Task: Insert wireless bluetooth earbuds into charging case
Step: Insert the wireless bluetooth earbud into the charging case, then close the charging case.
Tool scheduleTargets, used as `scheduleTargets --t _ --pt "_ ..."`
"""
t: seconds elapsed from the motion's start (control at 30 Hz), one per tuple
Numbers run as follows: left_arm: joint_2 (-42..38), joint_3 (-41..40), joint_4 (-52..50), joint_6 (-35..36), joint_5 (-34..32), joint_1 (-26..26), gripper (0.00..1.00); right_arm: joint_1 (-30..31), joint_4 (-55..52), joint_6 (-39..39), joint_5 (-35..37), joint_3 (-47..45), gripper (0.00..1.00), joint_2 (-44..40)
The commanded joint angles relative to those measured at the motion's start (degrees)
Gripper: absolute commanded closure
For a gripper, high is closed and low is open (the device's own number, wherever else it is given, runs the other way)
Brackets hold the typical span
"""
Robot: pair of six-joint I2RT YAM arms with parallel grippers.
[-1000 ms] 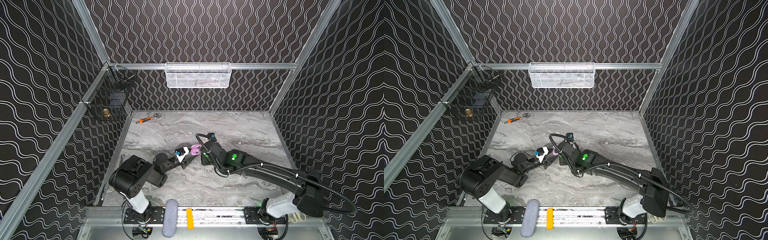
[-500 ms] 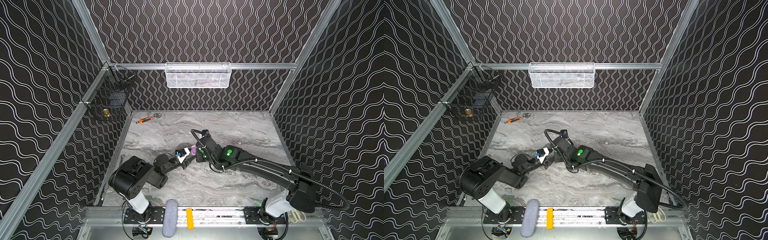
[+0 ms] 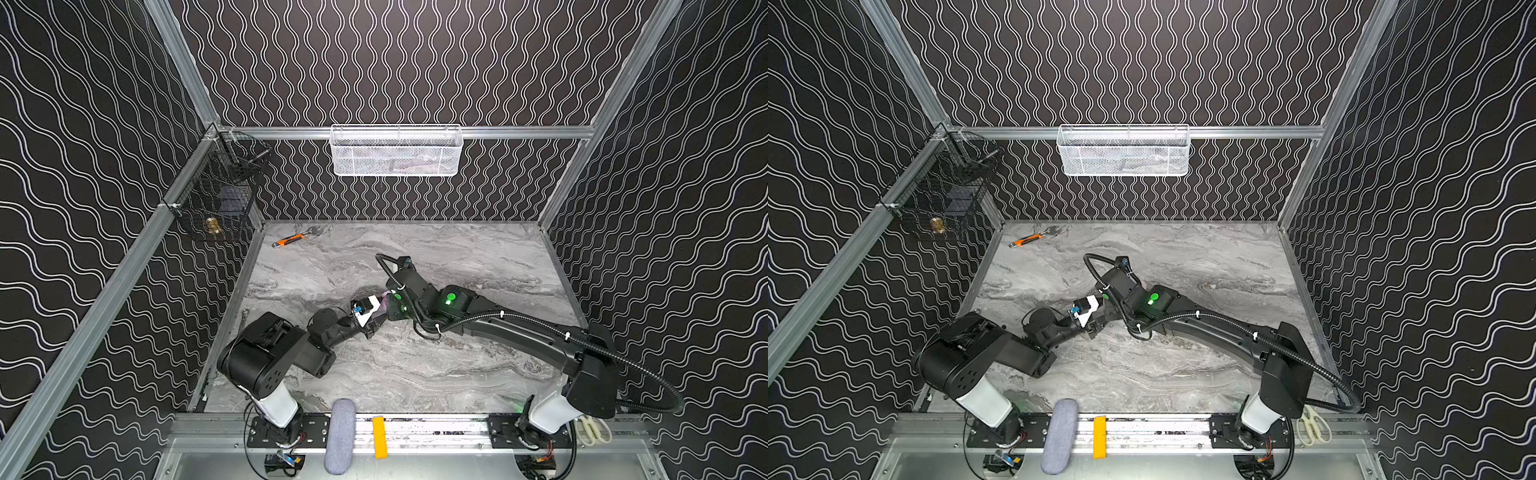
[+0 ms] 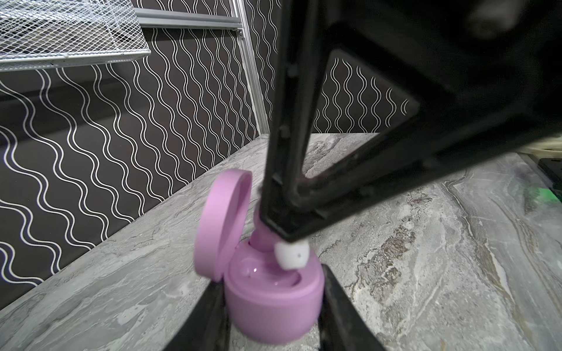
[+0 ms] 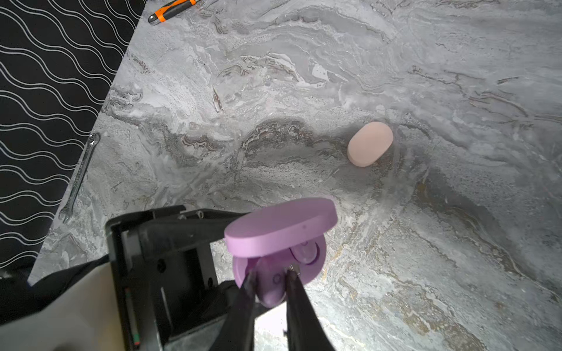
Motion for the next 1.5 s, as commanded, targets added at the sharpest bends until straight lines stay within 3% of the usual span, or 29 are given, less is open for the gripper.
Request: scheduleTargets --t 0.0,0.47,1.47 --pt "-0.15 -0.02 1.83 0.65 -0.31 -0.01 0.62 -0.16 -0.48 -0.69 -0.30 0.93 0.79 0.72" --pt "-0.29 0.01 1.86 0.64 -0.37 -0.03 0.62 -0.25 -2.84 -1.49 0.53 4.43 0.80 4.17" --pt "-0.17 -0.01 1.84 0.38 0.17 -0.06 0.62 0.10 1.13 -0.96 -2.44 2.27 0.79 2.70"
